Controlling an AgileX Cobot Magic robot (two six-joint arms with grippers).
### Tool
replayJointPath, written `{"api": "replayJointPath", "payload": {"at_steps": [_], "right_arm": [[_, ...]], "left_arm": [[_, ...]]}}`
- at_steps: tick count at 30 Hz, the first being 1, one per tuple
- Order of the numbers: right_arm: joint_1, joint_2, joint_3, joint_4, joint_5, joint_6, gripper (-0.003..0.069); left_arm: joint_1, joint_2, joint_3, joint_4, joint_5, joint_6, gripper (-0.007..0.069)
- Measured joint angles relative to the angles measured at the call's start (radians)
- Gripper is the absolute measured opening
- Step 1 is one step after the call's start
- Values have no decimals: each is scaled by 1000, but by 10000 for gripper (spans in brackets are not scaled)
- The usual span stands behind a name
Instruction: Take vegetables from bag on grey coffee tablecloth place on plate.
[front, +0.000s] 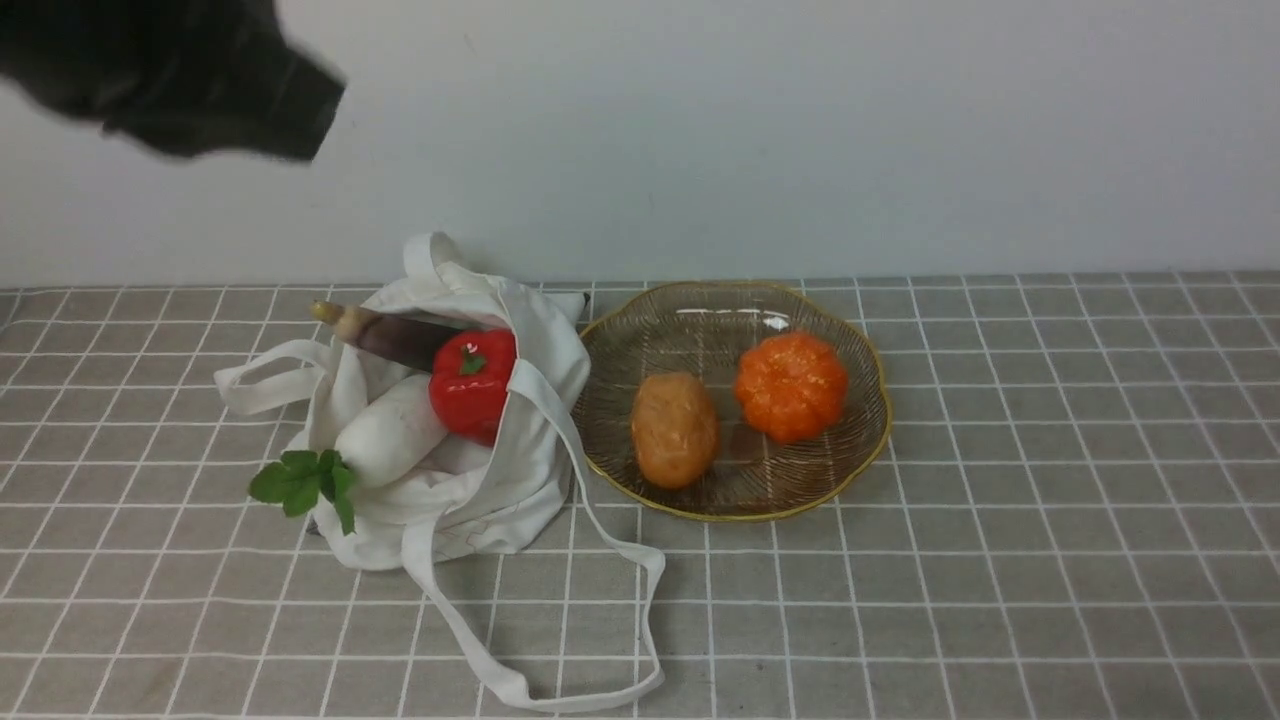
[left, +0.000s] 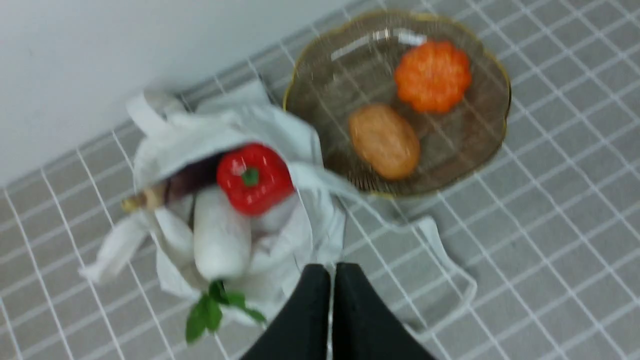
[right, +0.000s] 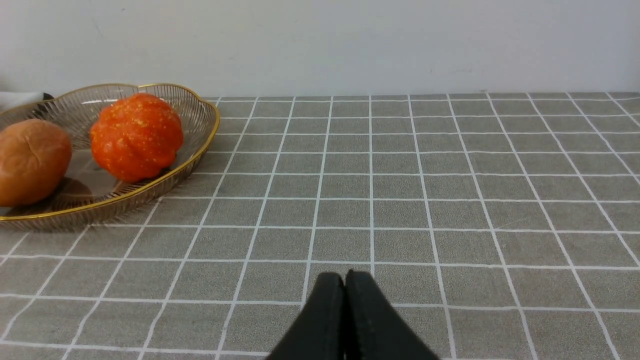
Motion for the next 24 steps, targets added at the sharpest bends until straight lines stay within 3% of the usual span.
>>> {"api": "replayJointPath", "payload": {"at_steps": [3, 6, 7, 8, 13, 17, 24], "right_arm": [[0, 0, 0, 0, 0, 0, -15], [0, 0, 0, 0, 0, 0, -15], [0, 0, 0, 0, 0, 0, -15], [0, 0, 0, 0, 0, 0, -15], [0, 0, 0, 0, 0, 0, -15], [0, 0, 0, 0, 0, 0, -15], [0, 0, 0, 0, 0, 0, -15]], "left_arm": [[0, -157, 234, -35, -117, -2, -5], [0, -390, 596, -122, -410, -5, -5], [0, -402, 616, -122, -410, -5, -5], [0, -498, 780, -157, -574, -6, -5], [0, -678, 1073, -201, -828, -6, -5], [0, -782, 1181, -216, -904, -6, -5], [0, -830, 1294, -218, -908, -6, -5]]}}
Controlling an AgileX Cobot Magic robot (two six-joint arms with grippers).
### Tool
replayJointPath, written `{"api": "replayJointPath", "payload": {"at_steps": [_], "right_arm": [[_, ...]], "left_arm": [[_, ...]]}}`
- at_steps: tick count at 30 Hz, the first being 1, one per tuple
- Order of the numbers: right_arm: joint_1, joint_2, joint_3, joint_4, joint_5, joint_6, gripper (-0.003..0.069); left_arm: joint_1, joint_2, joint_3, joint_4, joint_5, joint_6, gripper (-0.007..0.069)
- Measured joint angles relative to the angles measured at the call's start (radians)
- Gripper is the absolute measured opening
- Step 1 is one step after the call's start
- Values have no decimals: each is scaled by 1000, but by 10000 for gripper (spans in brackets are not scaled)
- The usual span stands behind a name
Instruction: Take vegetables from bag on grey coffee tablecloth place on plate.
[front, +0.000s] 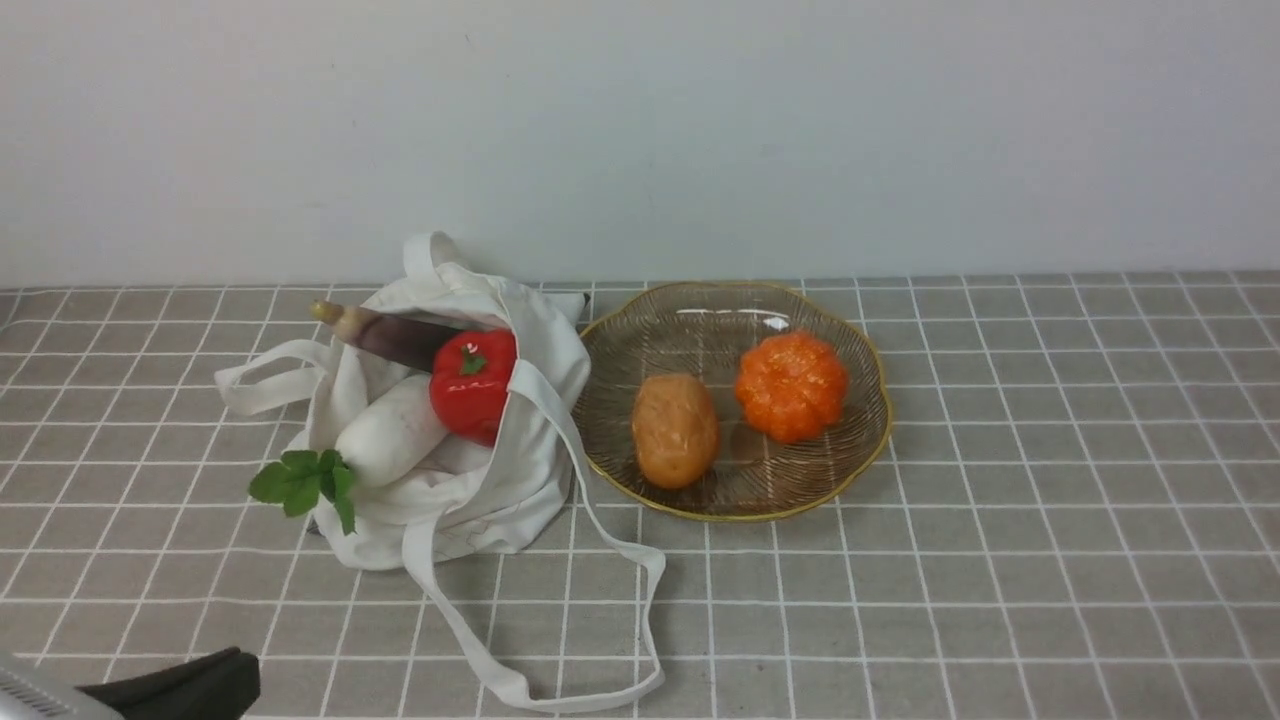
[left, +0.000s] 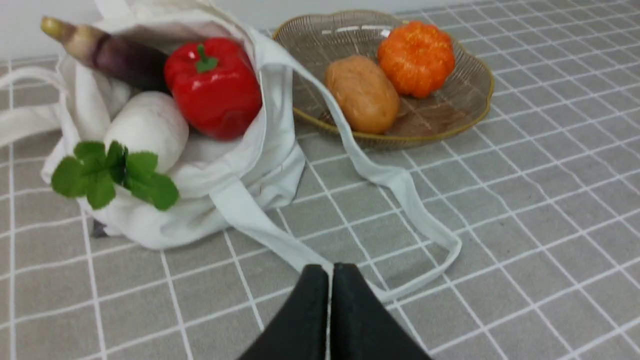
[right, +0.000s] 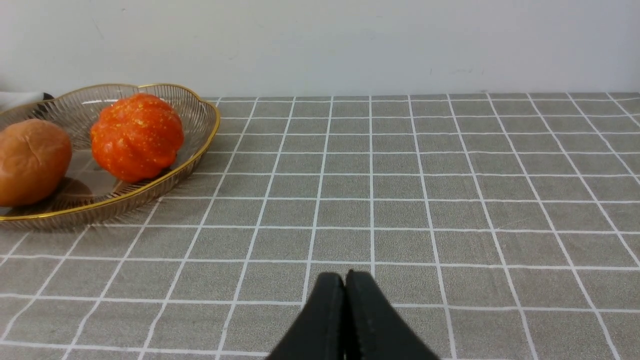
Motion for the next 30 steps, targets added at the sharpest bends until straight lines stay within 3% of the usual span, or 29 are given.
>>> {"api": "replayJointPath", "payload": {"at_steps": [13, 22, 30], "right_arm": [[0, 0, 0, 0, 0, 0, -15], [0, 0, 0, 0, 0, 0, -15], [0, 0, 0, 0, 0, 0, -15]], "left_arm": [[33, -106, 82, 54, -32, 9, -5], [310, -338, 222, 179, -47, 3, -5], [339, -364, 228, 203, 30, 0, -5]]}}
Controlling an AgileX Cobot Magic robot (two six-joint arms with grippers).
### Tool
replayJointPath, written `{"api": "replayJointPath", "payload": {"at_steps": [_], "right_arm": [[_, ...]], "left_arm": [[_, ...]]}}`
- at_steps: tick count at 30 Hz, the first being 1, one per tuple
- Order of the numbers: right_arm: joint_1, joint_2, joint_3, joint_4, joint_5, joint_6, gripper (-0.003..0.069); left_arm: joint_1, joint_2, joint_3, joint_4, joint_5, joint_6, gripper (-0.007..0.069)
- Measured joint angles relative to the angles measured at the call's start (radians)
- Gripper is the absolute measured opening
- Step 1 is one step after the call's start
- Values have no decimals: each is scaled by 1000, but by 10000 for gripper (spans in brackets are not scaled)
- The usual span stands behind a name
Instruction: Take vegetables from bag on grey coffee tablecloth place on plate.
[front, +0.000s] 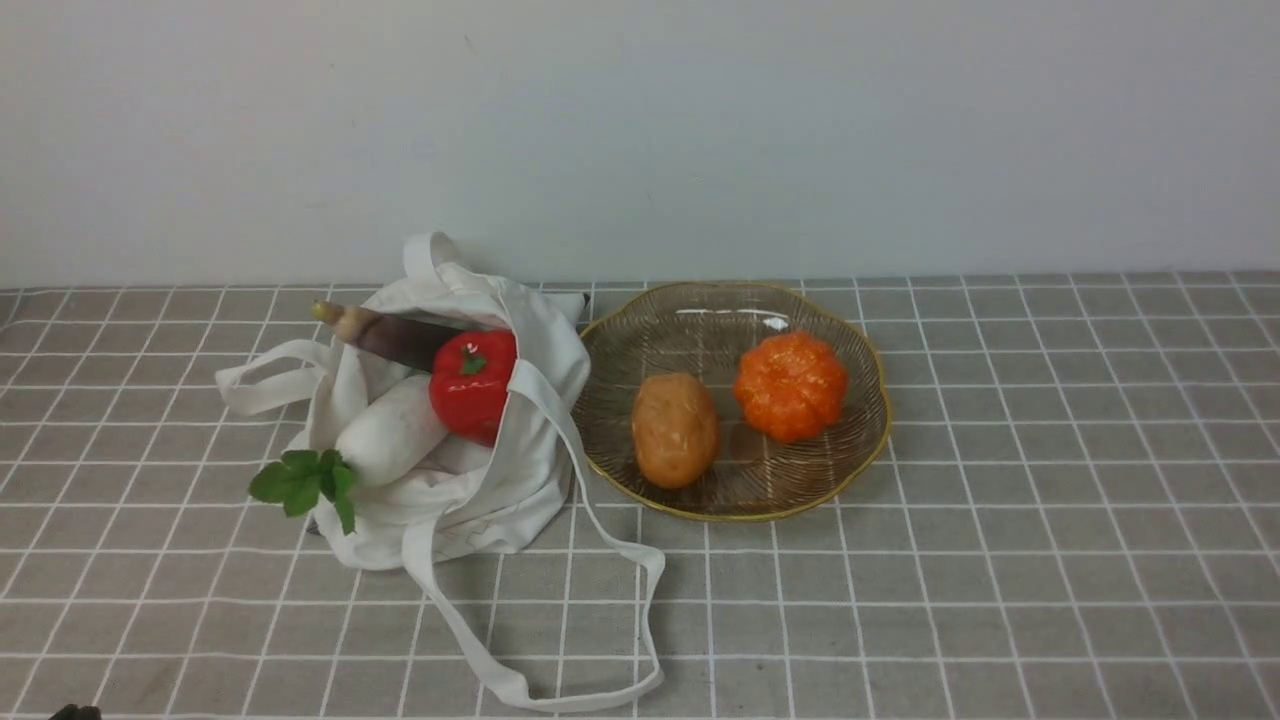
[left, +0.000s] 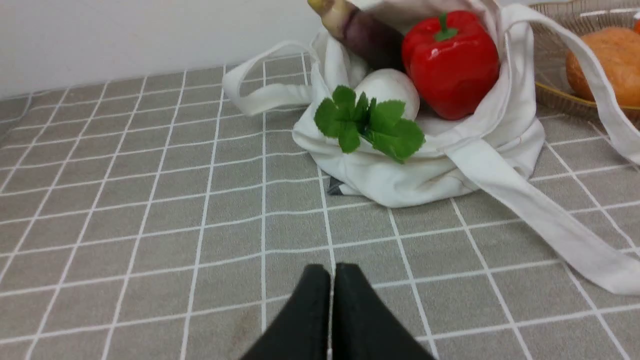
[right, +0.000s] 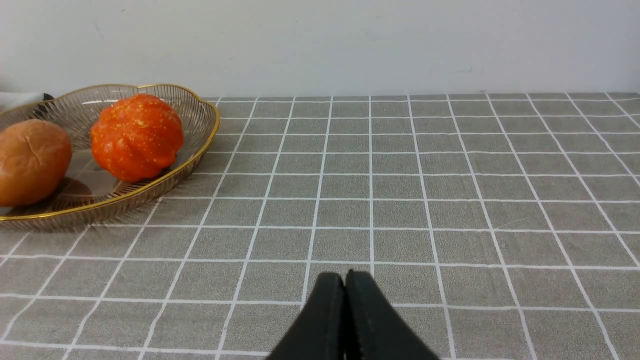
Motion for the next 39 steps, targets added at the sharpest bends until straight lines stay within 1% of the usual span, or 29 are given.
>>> {"api": "replayJointPath", "payload": {"at_steps": [12, 19, 39], "right_arm": [[0, 0, 0, 0, 0, 0, -15], [0, 0, 0, 0, 0, 0, -15], [0, 0, 0, 0, 0, 0, -15]], "left_arm": [[1, 0, 0, 3, 3, 0, -5], [68, 0, 0, 4, 4, 0, -5], [72, 0, 0, 4, 4, 0, -5]]}}
